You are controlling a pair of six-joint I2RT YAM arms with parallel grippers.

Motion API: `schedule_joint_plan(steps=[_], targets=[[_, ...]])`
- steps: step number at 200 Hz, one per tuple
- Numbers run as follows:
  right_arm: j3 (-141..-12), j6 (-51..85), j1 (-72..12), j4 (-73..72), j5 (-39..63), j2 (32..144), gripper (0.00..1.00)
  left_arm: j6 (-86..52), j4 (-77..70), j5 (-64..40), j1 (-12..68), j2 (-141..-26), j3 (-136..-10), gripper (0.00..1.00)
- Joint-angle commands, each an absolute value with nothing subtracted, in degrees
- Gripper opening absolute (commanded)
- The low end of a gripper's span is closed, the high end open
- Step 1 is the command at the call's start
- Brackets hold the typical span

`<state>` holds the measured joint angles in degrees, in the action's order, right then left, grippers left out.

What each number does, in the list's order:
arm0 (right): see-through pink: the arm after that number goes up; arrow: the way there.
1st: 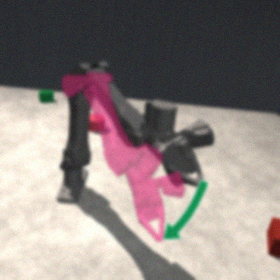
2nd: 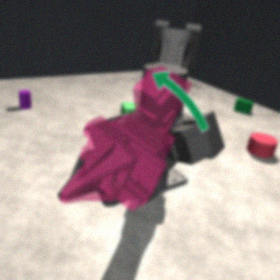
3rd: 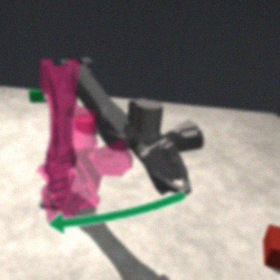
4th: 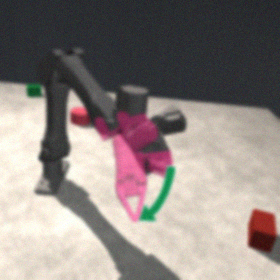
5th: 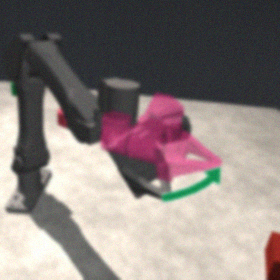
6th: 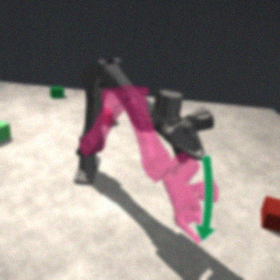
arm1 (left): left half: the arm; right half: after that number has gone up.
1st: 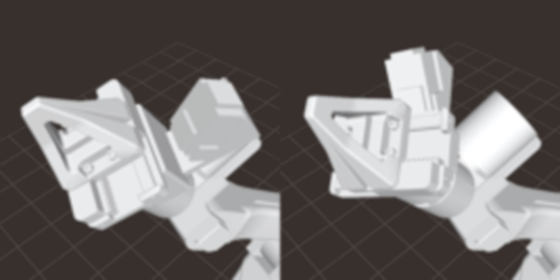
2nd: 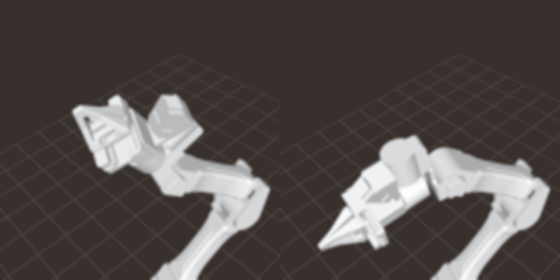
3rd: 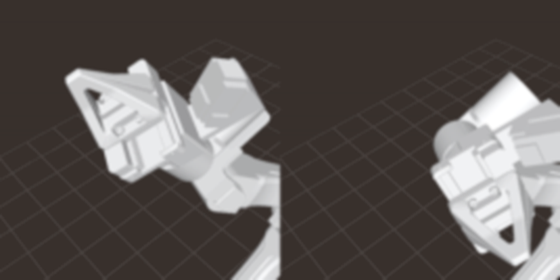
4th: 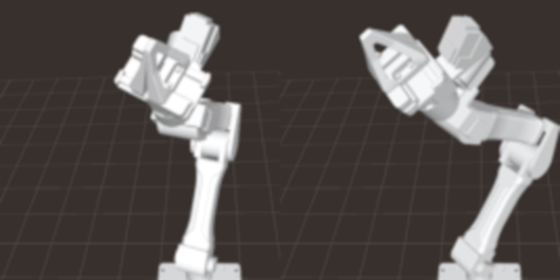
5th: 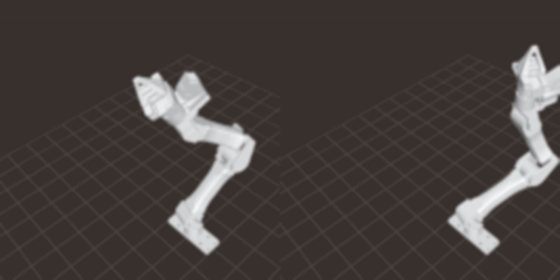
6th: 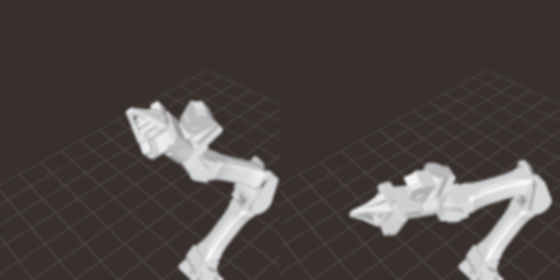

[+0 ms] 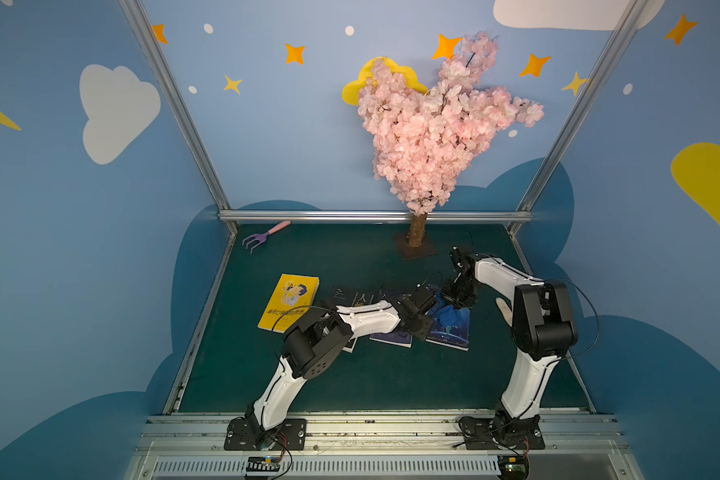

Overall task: Wipe the cover of the book
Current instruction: Wipe the dirt from the cover of the book.

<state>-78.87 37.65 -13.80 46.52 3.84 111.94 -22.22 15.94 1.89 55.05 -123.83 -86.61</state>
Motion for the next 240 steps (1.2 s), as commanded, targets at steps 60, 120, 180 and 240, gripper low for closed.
schedule_joint_plan(steps=[60, 120, 180, 240], targets=[[-72.69, 31.4, -4.24, 49.93, -0.33, 109.87, 0.0, -21.23, 24.15, 0.35, 55.9, -127.32, -84.15, 0.12], [-75.66, 32.73, -9.53, 50.3, 0.97, 113.14, 0.0, -21.26, 24.4, -0.33, 55.86, -127.87, -84.8, 0.12], [-87.12, 32.77, -11.37, 55.1, 2.5, 121.7, 0.0, -20.83, 24.33, 0.38, 55.81, -127.67, -84.58, 0.12], [-64.53, 33.97, -16.63, 49.03, 1.09, 105.28, 0.0, -21.62, 22.62, -1.32, 55.81, -126.23, -83.12, 0.12]])
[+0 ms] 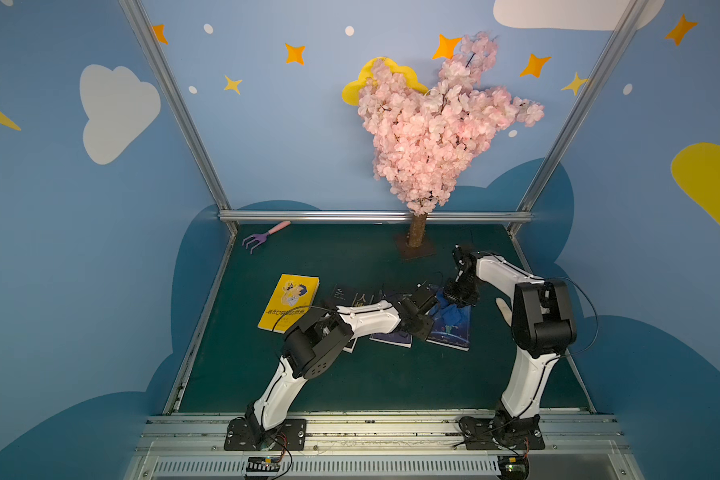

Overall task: Wipe the cover of the book
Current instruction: Wipe the dirt from the cover of the book.

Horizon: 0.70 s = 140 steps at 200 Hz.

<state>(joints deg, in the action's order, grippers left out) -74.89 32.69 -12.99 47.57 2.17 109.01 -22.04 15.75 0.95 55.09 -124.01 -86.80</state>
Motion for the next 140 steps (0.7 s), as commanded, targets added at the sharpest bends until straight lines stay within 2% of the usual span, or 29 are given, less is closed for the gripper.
schedule_joint_plan(steps=[1, 27, 42, 63, 104, 123, 140], targets=[[-64.12, 34.12, -16.75, 48.99, 1.03, 104.85, 0.0, -21.62, 22.6, -1.32, 55.77, -126.22, -83.12, 0.12], [-54.13, 37.15, -18.54, 45.1, 3.3, 98.65, 0.0, -21.57, 22.59, -1.23, 55.81, -126.03, -83.03, 0.11], [-52.89, 37.8, -18.44, 43.82, 3.42, 96.99, 0.0, -21.7, 22.39, -1.51, 55.8, -126.12, -82.98, 0.11], [-57.87, 37.02, -16.72, 44.75, 2.72, 99.03, 0.0, -21.94, 22.1, -2.63, 55.79, -126.65, -83.14, 0.11], [-72.82, 34.37, -14.0, 51.14, 1.39, 109.65, 0.0, -22.06, 21.82, -2.45, 55.81, -126.04, -82.66, 0.1], [-73.4, 34.06, -17.15, 52.22, -0.18, 110.28, 0.0, -22.03, 21.8, -2.13, 55.78, -125.97, -82.62, 0.1], [-68.6, 35.72, -20.58, 51.55, -0.74, 107.76, 0.0, -22.16, 21.77, -2.2, 55.81, -125.89, -82.65, 0.1]])
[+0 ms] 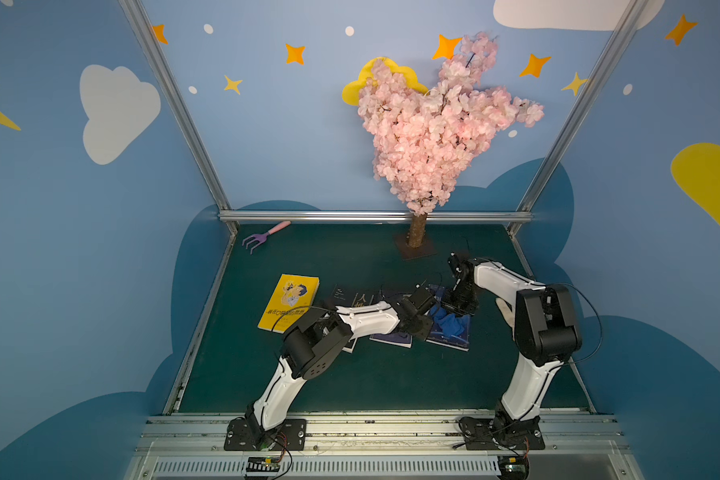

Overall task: Wipe the cover of the book
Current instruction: Wipe the dirt from the cover of the book.

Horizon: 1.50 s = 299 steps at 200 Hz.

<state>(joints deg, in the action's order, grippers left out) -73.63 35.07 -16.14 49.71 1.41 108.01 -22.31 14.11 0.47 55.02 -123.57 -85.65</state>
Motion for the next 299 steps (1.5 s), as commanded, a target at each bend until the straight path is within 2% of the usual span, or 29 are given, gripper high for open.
schedule_joint_plan(steps=[1, 29, 43, 103, 134, 177, 199, 222, 247, 271, 299], targets=[[-68.14, 35.88, -20.75, 51.48, -0.68, 107.45, 0.0, -22.16, 21.74, -2.2, 55.81, -125.92, -82.63, 0.1], [-55.89, 40.33, -24.51, 46.33, 2.39, 99.33, 0.0, -22.54, 21.0, -3.05, 55.81, -125.99, -82.24, 0.1], [-53.7, 40.75, -24.22, 45.26, 3.37, 97.67, 0.0, -22.58, 21.09, -3.97, 55.78, -126.42, -82.6, 0.1], [-67.22, 34.48, -12.48, 50.36, 2.17, 107.26, 0.0, -22.14, 21.44, -3.02, 55.94, -126.06, -82.43, 0.1], [-69.13, 34.89, -12.65, 50.85, 2.5, 109.47, 0.0, -21.99, 21.68, -2.63, 55.88, -126.0, -82.52, 0.1], [-55.16, 38.81, -18.78, 47.72, 1.76, 99.92, 0.0, -22.0, 21.62, -2.91, 55.79, -125.76, -82.53, 0.1], [-50.87, 37.28, -17.51, 44.61, 1.8, 94.62, 0.0, -22.06, 21.62, -2.91, 55.81, -126.12, -82.66, 0.1], [-57.77, 32.68, -12.24, 46.02, -0.62, 97.9, 0.0, -21.93, 21.62, -2.97, 55.83, -126.31, -82.67, 0.1], [-70.69, 30.42, -7.51, 48.96, 0.49, 108.34, 0.0, -21.97, 21.62, -3.32, 55.9, -126.47, -82.77, 0.1], [-80.72, 29.88, -6.61, 52.76, 0.67, 117.01, 0.0, -21.92, 21.53, -3.42, 55.98, -126.26, -82.62, 0.11], [-77.59, 30.26, -7.24, 52.21, -0.25, 116.18, 0.0, -21.91, 21.45, -3.52, 55.99, -126.3, -82.62, 0.11]])
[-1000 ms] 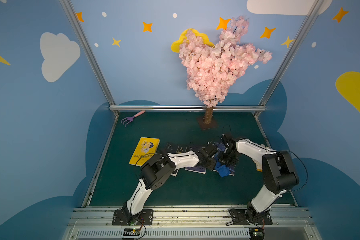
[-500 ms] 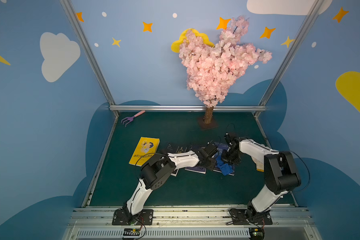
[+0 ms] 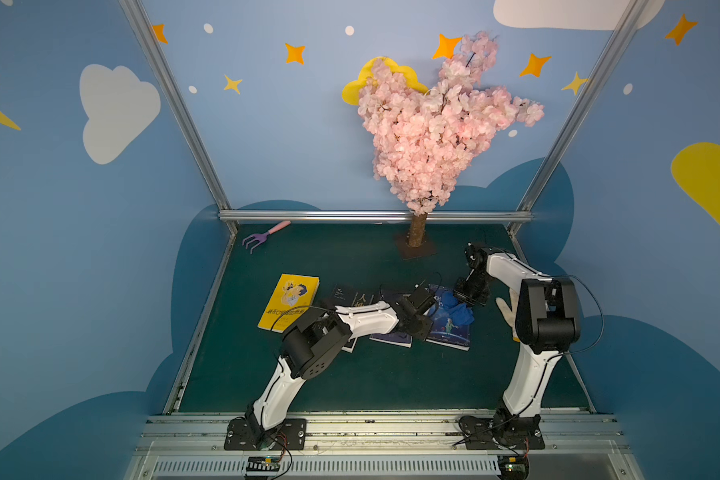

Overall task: Wipe the cover of the book
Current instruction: Wipe the dirt from the cover of the book.

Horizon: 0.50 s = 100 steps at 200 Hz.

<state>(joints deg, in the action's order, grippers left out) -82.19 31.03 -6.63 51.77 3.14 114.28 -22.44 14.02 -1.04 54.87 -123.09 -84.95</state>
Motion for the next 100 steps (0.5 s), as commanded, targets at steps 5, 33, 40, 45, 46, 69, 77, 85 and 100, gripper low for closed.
schedule_joint_plan(steps=[5, 33, 40, 45, 46, 69, 77, 85, 100], targets=[[-75.14, 30.52, -7.52, 51.6, -0.15, 114.74, 0.0, -21.9, 21.33, -3.6, 55.99, -126.4, -82.69, 0.11], [-58.38, 32.34, -10.11, 46.49, 0.13, 102.77, 0.0, -21.93, 21.78, -3.54, 55.99, -127.11, -83.2, 0.11], [-54.86, 32.85, -10.66, 45.32, 0.0, 99.8, 0.0, -21.88, 22.02, -3.45, 55.99, -127.18, -83.34, 0.11], [-52.99, 33.18, -10.72, 44.91, -0.03, 97.99, 0.0, -21.9, 22.14, -3.52, 55.99, -127.18, -83.38, 0.11], [-52.69, 33.24, -10.72, 44.82, -0.01, 97.68, 0.0, -21.94, 22.15, -3.52, 55.99, -127.18, -83.44, 0.11], [-51.31, 32.99, -9.94, 44.24, 0.01, 94.68, 0.0, -22.12, 21.71, -4.34, 55.99, -126.92, -83.17, 0.11], [-53.13, 32.68, -9.39, 44.61, -0.05, 95.7, 0.0, -22.31, 21.51, -4.58, 55.99, -126.96, -83.1, 0.11], [-55.52, 32.23, -8.72, 44.81, 0.08, 97.58, 0.0, -22.32, 21.39, -4.89, 55.99, -126.94, -83.14, 0.11], [-61.36, 31.75, -7.49, 45.72, -0.09, 102.47, 0.0, -22.41, 21.39, -5.51, 56.07, -126.96, -83.01, 0.11]])
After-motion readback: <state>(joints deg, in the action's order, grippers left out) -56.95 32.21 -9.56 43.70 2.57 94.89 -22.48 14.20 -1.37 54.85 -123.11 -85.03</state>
